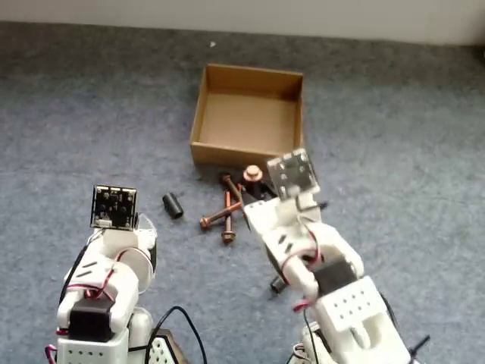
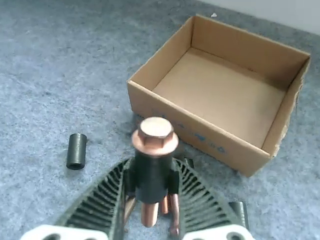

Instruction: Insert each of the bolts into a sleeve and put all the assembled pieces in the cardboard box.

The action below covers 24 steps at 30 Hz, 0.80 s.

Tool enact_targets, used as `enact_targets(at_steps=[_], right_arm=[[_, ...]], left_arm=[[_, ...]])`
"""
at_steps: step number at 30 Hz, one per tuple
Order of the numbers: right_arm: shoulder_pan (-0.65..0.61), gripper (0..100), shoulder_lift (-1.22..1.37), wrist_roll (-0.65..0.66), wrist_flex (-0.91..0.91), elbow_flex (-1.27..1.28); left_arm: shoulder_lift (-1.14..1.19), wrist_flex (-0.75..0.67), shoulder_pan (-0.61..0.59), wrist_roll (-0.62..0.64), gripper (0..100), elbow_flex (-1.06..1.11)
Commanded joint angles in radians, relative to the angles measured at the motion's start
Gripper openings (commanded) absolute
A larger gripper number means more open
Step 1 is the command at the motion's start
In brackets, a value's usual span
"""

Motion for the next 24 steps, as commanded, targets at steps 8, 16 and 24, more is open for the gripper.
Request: enact_targets(at_steps=[8,16,24], right_arm=[[0.107,0.5,0.582,-0.006,-0.418,-0.441],[0.134,0.5,0.992,-0.009,-0.598,-0.684],[0.133,0.9,1.228,-0.011,-0.526,-0.809]], left_arm=[[-0.004,-0.129,-0.042,-0.011,1,0.205],[-0.004,-0.133,-0.044,-0.011,1,0.206],[-0.004,-0.133,-0.044,-0.012,1,0.209]])
